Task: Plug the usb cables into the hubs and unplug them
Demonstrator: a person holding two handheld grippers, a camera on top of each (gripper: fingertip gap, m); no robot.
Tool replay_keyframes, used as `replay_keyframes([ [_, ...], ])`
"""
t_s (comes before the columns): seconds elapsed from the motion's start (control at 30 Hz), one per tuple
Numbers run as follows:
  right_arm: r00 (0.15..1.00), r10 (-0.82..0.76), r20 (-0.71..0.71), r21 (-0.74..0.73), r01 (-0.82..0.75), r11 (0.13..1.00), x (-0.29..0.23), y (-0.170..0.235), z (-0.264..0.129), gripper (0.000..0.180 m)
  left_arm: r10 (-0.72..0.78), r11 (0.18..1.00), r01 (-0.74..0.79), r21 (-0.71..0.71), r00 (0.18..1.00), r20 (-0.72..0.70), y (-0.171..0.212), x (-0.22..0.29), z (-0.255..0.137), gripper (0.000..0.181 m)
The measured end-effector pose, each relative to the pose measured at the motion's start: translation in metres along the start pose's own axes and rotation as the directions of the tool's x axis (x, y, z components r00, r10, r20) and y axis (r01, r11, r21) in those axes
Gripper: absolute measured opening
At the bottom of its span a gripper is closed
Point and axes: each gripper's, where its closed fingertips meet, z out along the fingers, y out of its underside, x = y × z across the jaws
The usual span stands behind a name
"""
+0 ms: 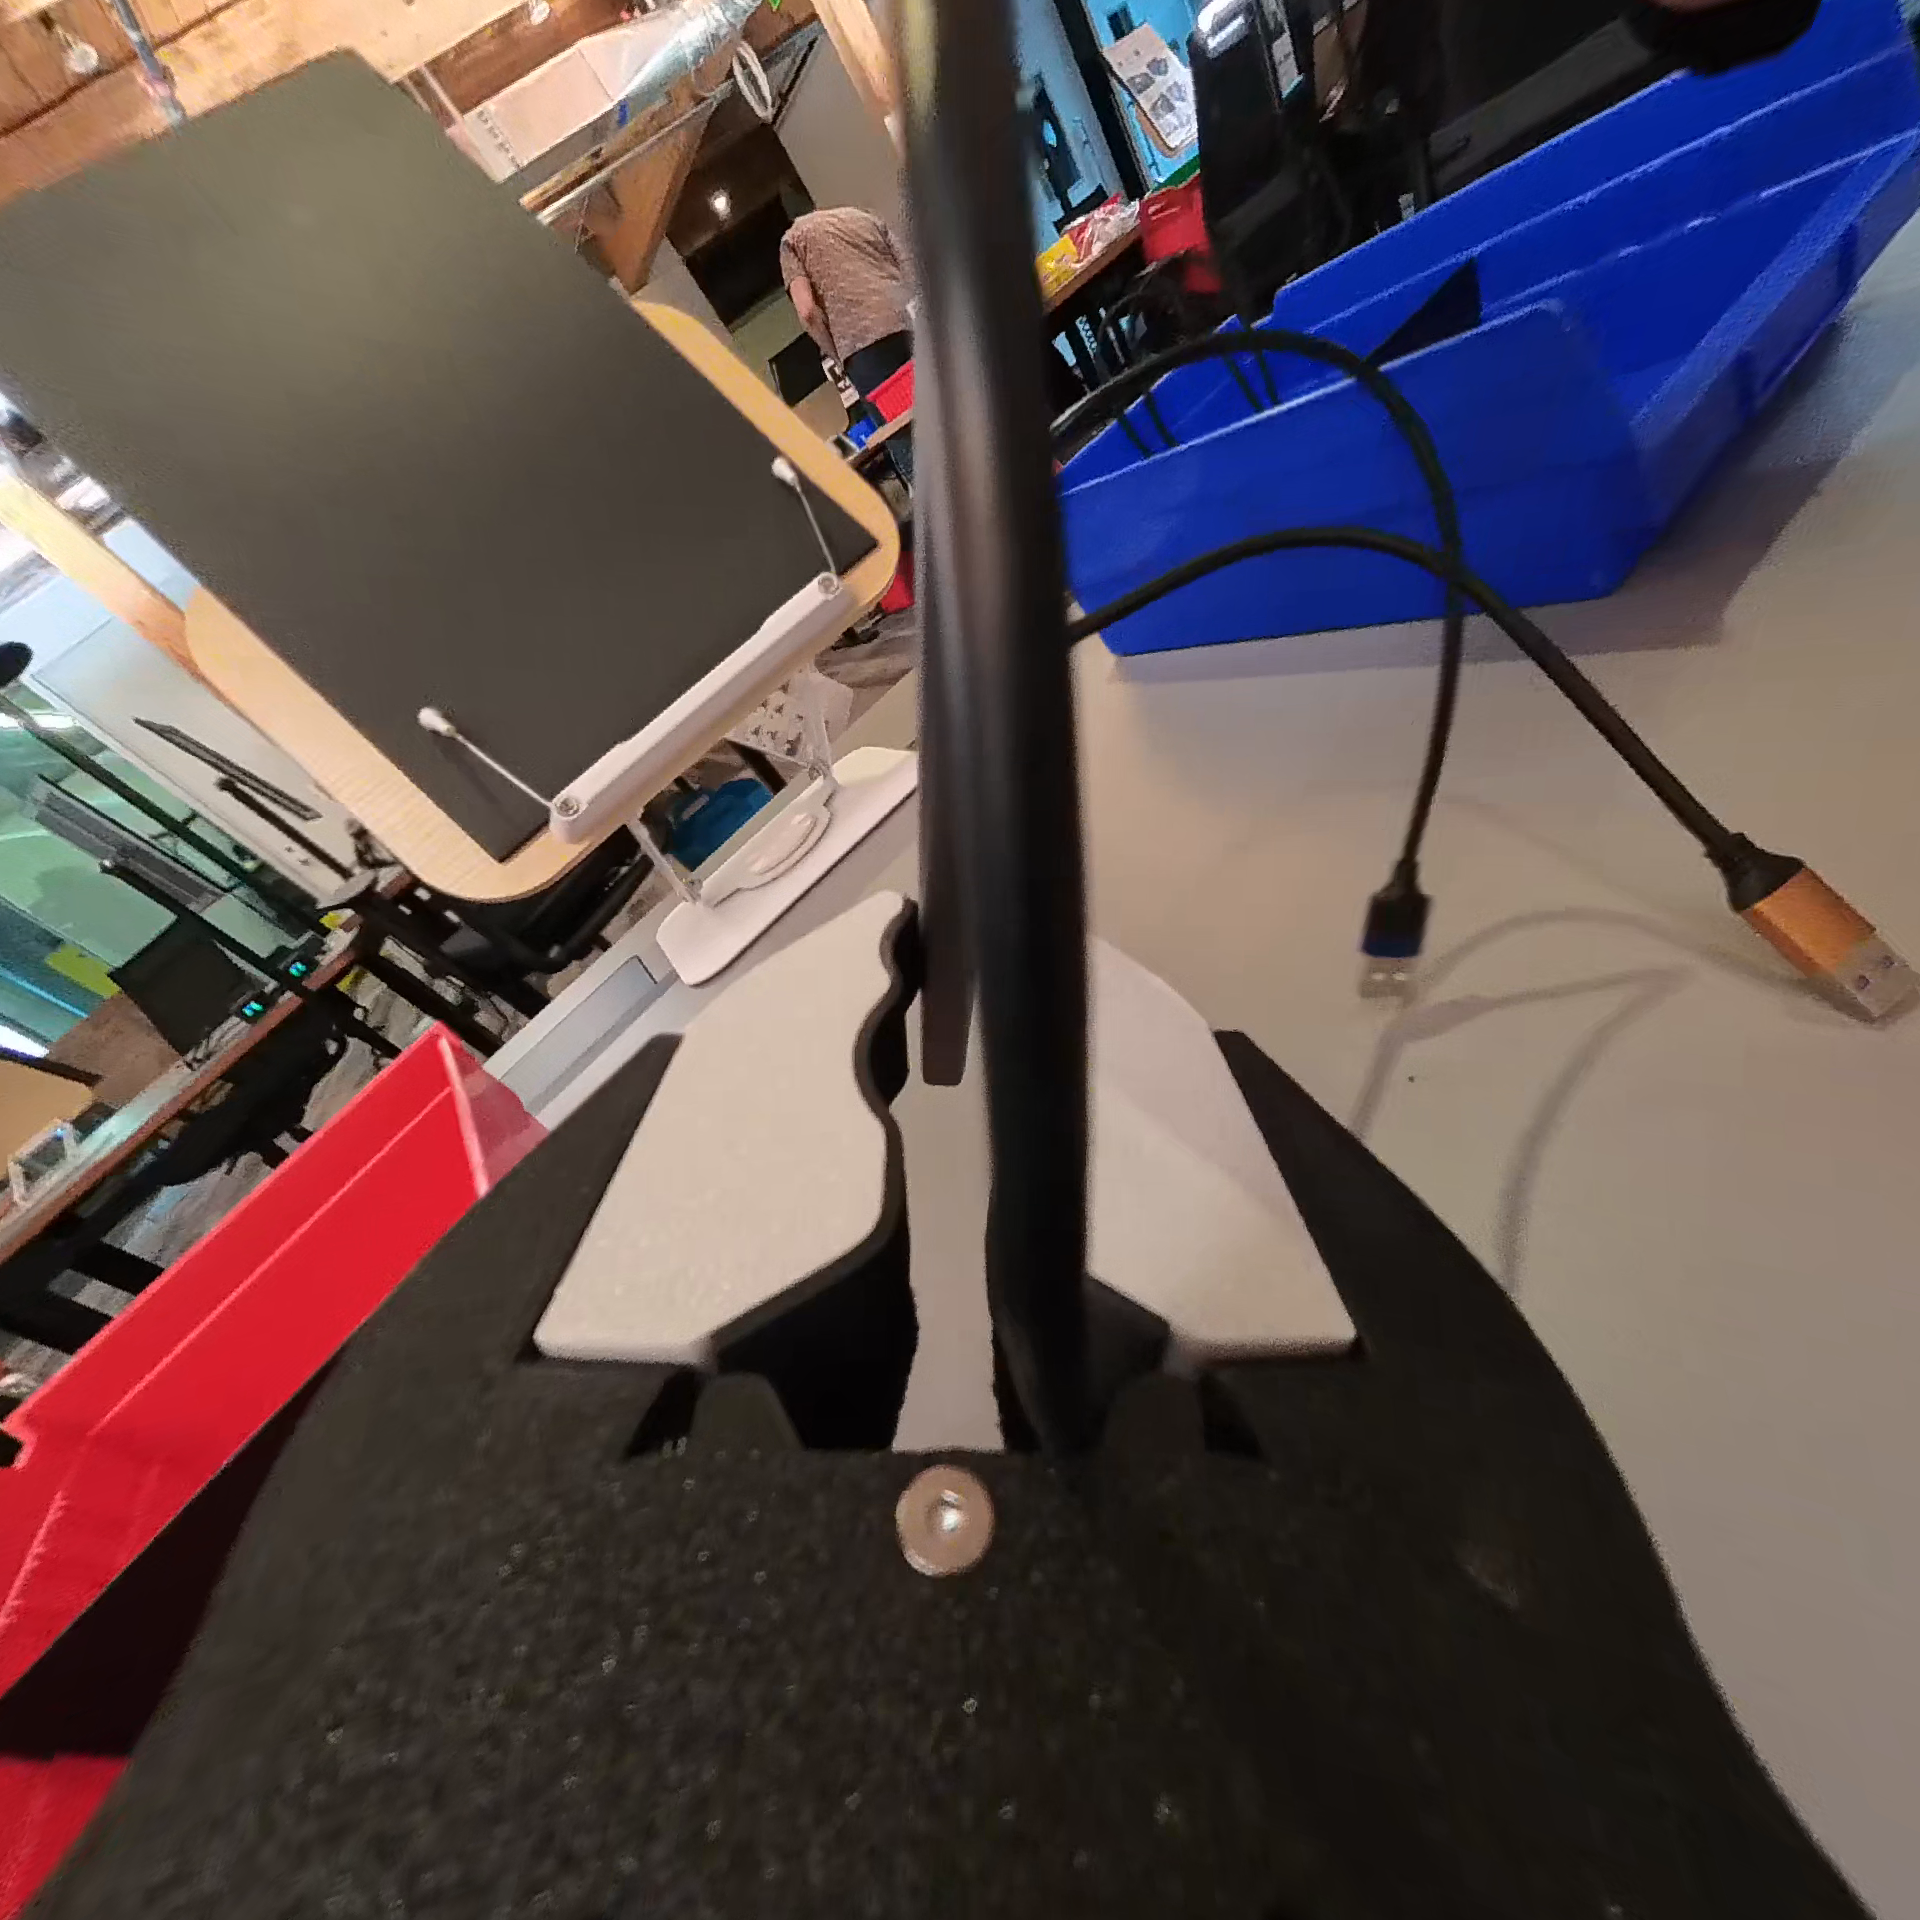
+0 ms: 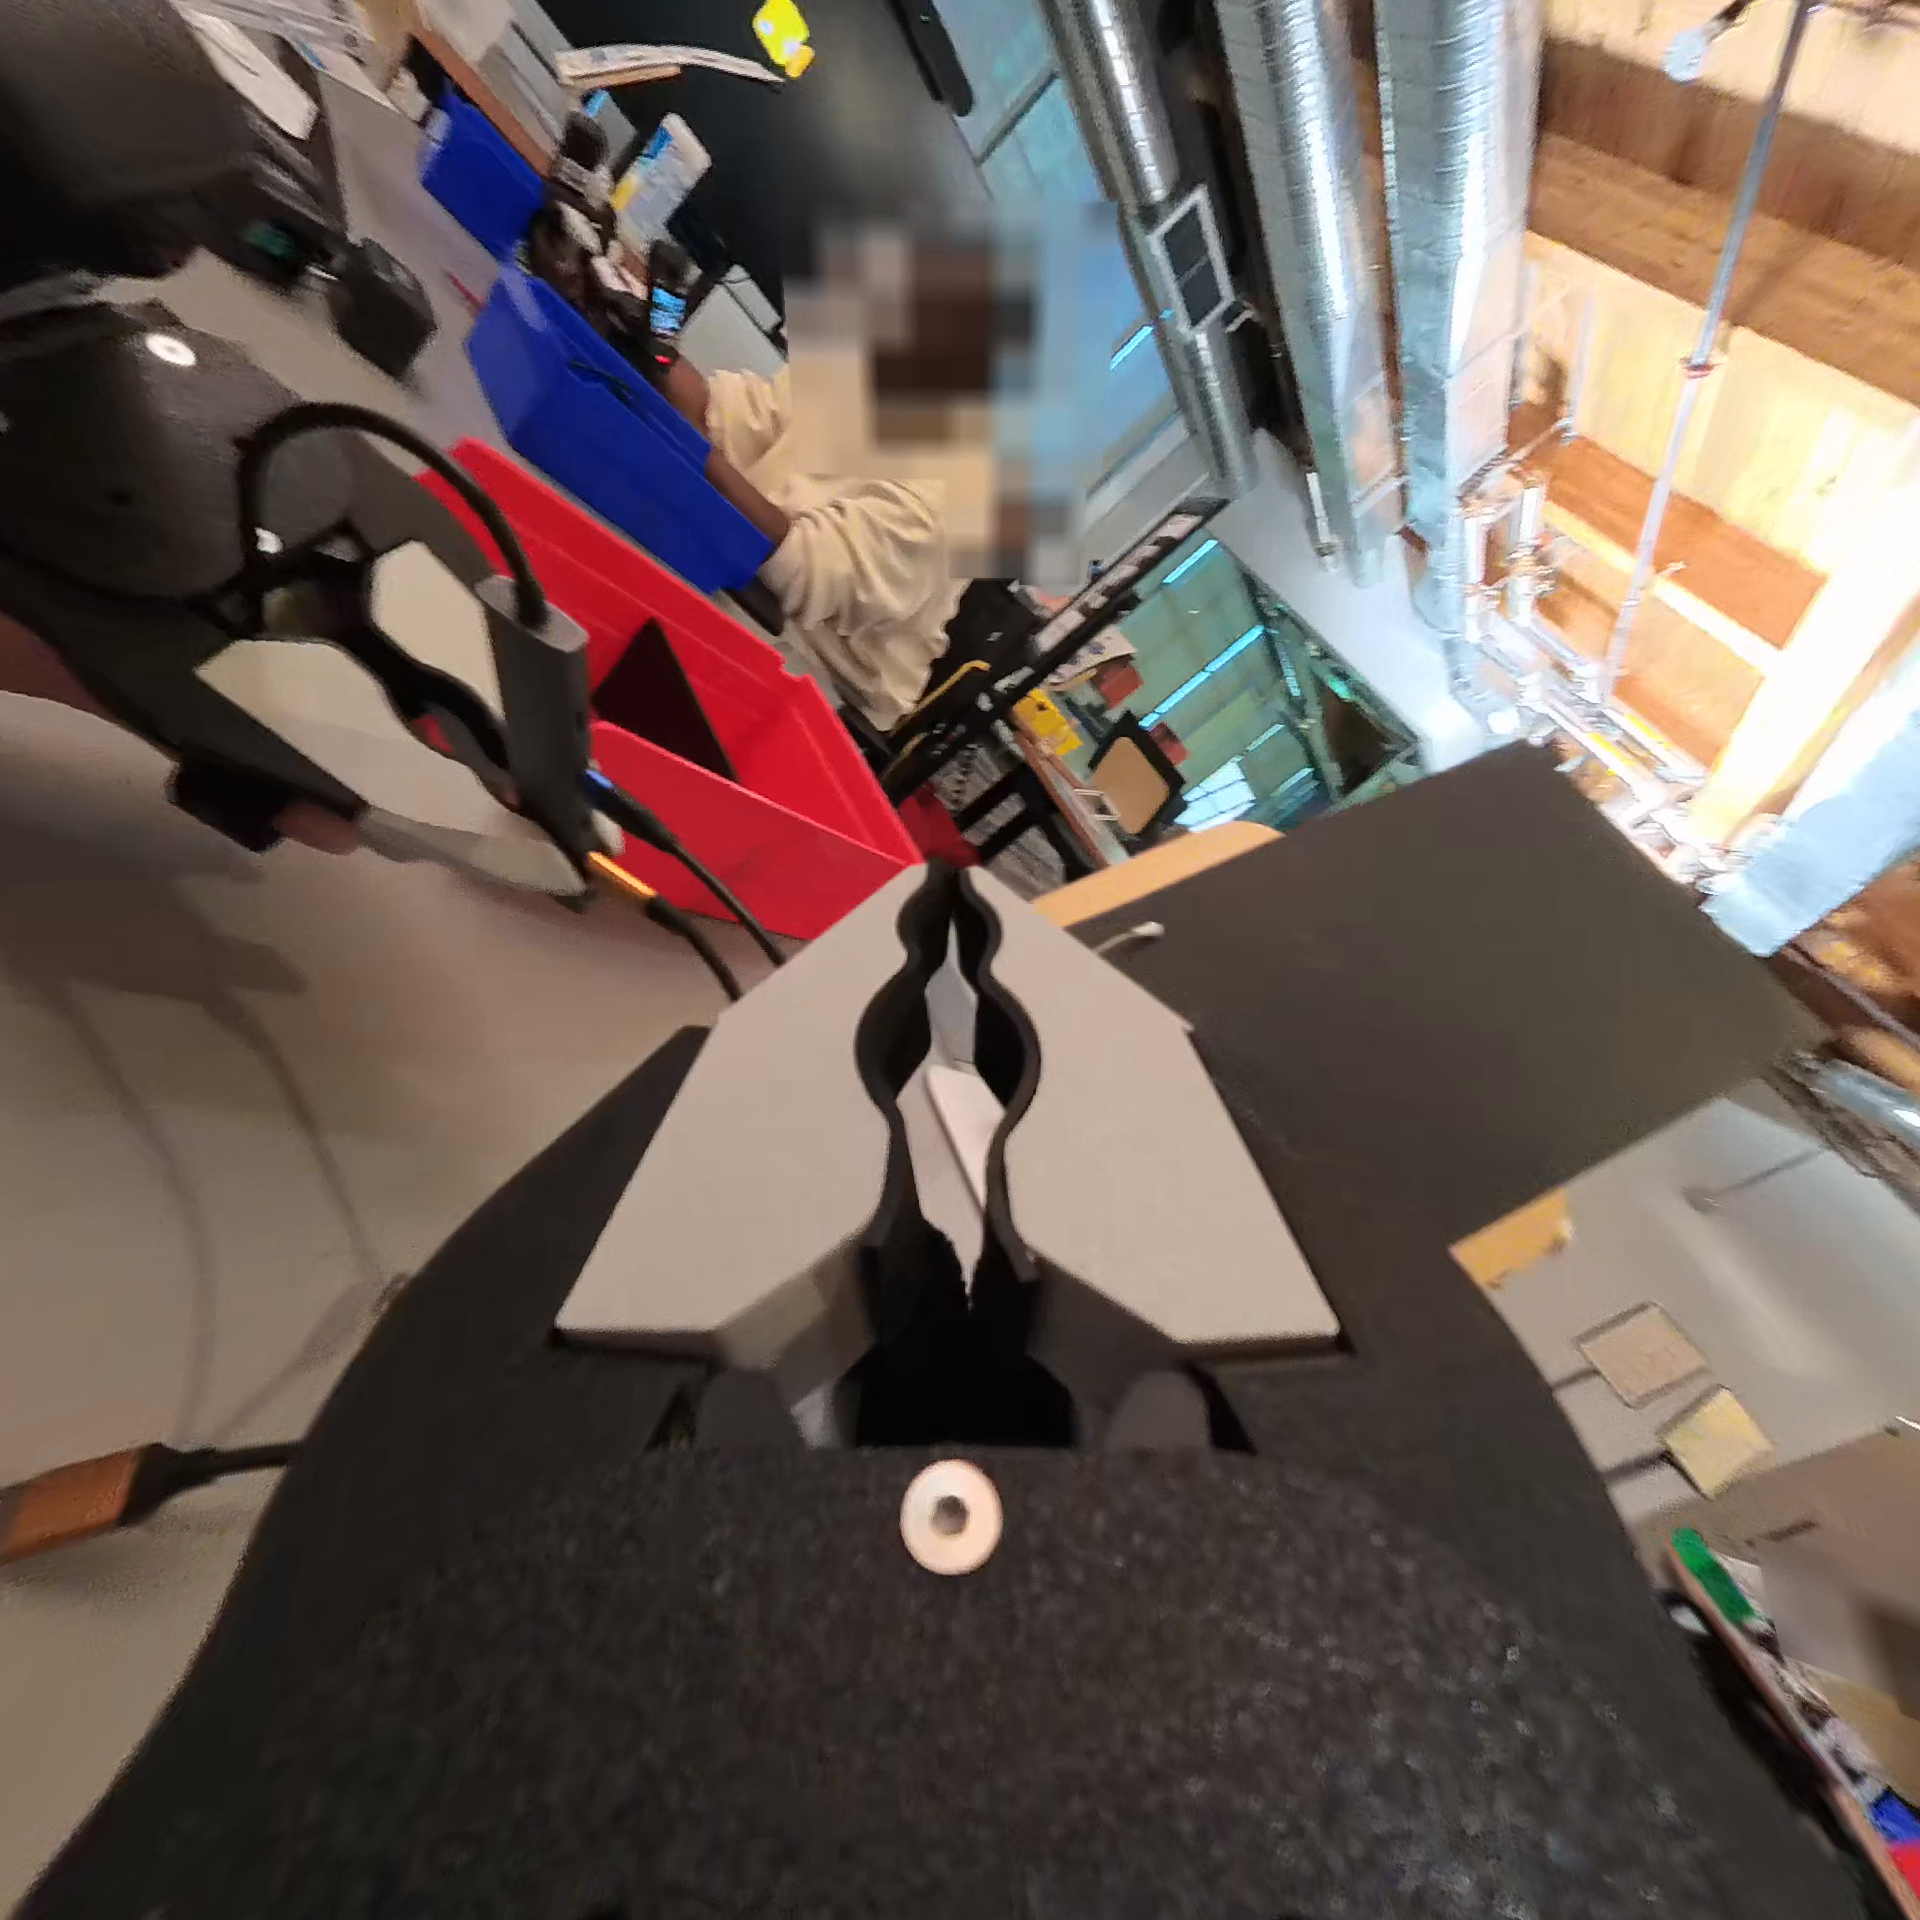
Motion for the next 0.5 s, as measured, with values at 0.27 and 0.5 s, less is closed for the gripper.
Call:
replay_keyframes([
  [0.27, 0.914, 0.112, 0.391, -0.071, -0.091, 0.993, -0.093, 0.0, 0.015, 0.009, 0.066, 0.998, -0.068, -0.017, 0.994, -0.09, 0.0, 0.019, 0.002, 0.011],
  [0.5, 0.887, 0.019, 0.461, -0.172, 0.069, 0.983, -0.115, 0.017, 0.015, 0.022, 0.198, 0.97, -0.211, -0.117, 0.974, -0.114, 0.018, 0.026, 0.006, 0.01],
])
